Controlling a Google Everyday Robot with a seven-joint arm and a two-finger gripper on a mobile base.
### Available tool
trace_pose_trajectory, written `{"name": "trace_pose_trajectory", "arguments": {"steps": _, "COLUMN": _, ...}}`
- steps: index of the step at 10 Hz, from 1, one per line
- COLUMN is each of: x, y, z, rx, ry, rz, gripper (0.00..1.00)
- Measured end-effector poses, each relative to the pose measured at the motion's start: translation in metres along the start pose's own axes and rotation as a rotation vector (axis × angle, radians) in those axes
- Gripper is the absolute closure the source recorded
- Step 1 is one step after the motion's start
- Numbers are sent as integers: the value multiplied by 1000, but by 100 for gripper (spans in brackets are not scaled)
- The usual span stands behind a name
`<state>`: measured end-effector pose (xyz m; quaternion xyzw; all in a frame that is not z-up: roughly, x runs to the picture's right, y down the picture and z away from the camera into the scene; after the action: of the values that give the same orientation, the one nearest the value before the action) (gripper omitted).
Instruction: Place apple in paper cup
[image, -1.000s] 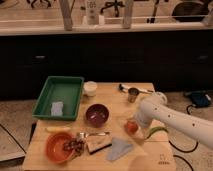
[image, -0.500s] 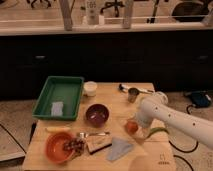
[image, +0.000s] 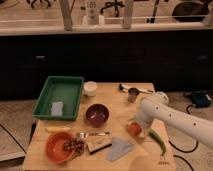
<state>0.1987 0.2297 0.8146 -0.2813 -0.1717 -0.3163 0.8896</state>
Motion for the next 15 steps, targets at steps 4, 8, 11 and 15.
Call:
{"name": "trace_pose_trajectory", "arguments": {"steps": 4, "x": 3, "y": 1, "z": -3, "rx": 5, "ry": 1, "rz": -1, "gripper": 81}}
{"name": "trace_pose_trajectory", "arguments": {"steps": 8, "x": 4, "y": -7, "z": -31, "rx": 13, "ry": 16, "rz": -17, "gripper": 95}}
{"name": "trace_pose_trajectory", "arguments": {"steps": 11, "x": 1, "y": -23, "z": -54, "rx": 12, "ry": 33, "rz": -43, "gripper": 95}}
{"name": "trace_pose_trajectory", "arguments": {"steps": 15, "x": 0, "y": -40, "z": -82, "rx": 9, "ry": 52, "rz": -61, "gripper": 95}}
